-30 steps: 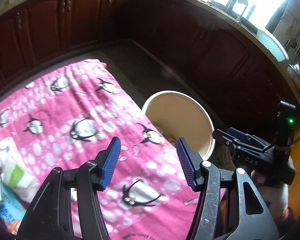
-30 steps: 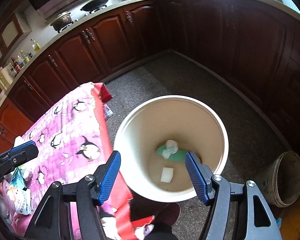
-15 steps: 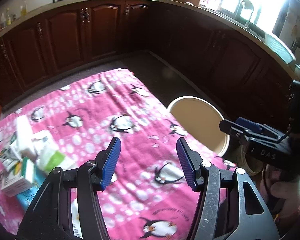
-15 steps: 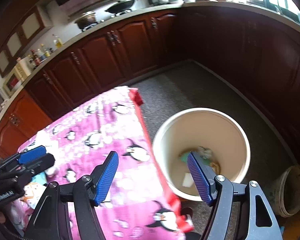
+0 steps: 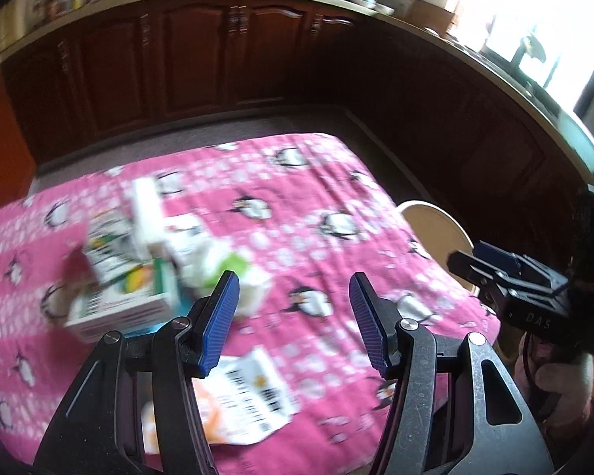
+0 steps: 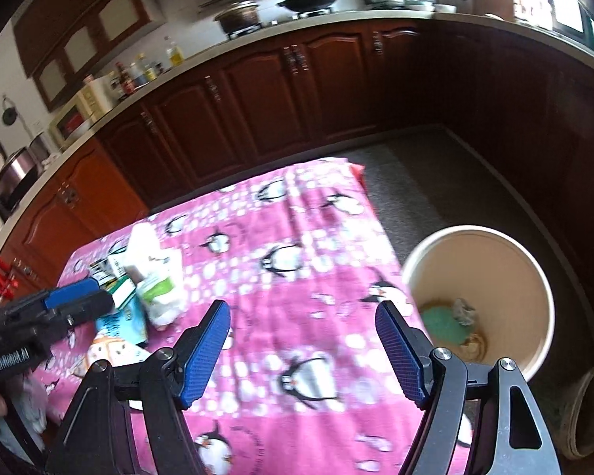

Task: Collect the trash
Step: 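Move both grippers back to the table toward the milk carton and green bag, then grasp the white milk carton with the left gripper while the right grasps the green-labelled bag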

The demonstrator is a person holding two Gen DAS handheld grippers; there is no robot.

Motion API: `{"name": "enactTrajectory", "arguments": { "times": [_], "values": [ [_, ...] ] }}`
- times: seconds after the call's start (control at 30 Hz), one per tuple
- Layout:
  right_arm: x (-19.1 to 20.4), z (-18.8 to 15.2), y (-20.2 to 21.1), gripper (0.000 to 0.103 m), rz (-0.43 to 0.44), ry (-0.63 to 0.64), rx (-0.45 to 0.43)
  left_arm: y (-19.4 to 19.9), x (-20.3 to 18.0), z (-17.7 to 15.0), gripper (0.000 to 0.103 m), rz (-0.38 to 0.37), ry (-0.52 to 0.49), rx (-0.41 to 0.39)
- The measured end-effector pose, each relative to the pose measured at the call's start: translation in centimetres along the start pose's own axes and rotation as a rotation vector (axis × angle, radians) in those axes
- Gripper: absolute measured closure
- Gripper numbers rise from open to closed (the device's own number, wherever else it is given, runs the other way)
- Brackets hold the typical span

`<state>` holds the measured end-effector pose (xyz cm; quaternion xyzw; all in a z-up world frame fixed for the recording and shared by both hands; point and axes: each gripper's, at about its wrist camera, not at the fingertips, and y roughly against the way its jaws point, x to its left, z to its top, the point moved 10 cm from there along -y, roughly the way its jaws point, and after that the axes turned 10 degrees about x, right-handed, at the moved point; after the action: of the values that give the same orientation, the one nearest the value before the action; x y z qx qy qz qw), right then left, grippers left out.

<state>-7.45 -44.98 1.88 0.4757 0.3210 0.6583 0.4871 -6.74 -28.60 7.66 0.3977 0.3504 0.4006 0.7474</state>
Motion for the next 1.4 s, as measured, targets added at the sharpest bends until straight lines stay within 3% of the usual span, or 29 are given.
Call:
{"name": "enactTrajectory", "arguments": {
  "times": [0.17, 0.3, 0.57, 0.67, 0.87, 1.03, 1.23, 1.27, 1.33, 1.4],
  "values": [
    [3.4, 0.4, -1.5, 0.029, 0.035, 0.056, 0.026, 1.1, 6.5, 0.3, 0.044, 0.047, 0.108, 0.010],
    [5.9, 0.6, -2.6, 0.029, 0.056, 0.096, 0.051, 0.6, 11.0, 1.1, 0.041, 0.044, 0.224, 0.036],
    [8.8, 0.2, -4.4, 0.029, 0.075, 0.159, 0.089, -3.3, 15.6, 3.9, 0.041, 0.101, 0.344, 0.133],
    [9.2, 0.2, -5.0, 0.029, 0.081, 0.166, 0.101, -5.2, 16.6, 4.3, 0.041, 0.141, 0.355, 0.180],
    [9.9, 0.7, -6.1, 0.029, 0.094, 0.170, 0.115, -7.7, 17.3, 4.2, 0.042, 0.100, 0.366, 0.238],
    [10.7, 1.0, -7.0, 0.029, 0.106, 0.179, 0.126, -7.2, 17.6, 3.6, 0.046, 0.082, 0.312, 0.233],
    [12.8, 1.2, -9.3, 0.029, 0.125, 0.243, 0.156, -5.3, 19.5, 2.5, 0.052, 0.021, 0.320, 0.216],
    [13.3, 1.2, -9.9, 0.029, 0.127, 0.262, 0.169, -5.1, 19.8, 2.4, 0.054, 0.016, 0.323, 0.213],
    [14.1, 1.2, -11.4, 0.029, 0.129, 0.292, 0.195, -4.2, 20.6, 2.2, 0.094, 0.010, 0.336, 0.194],
    [14.7, 1.2, -12.9, 0.029, 0.121, 0.311, 0.220, -3.1, 21.3, 2.1, 0.100, 0.011, 0.349, 0.176]
  ]
}}
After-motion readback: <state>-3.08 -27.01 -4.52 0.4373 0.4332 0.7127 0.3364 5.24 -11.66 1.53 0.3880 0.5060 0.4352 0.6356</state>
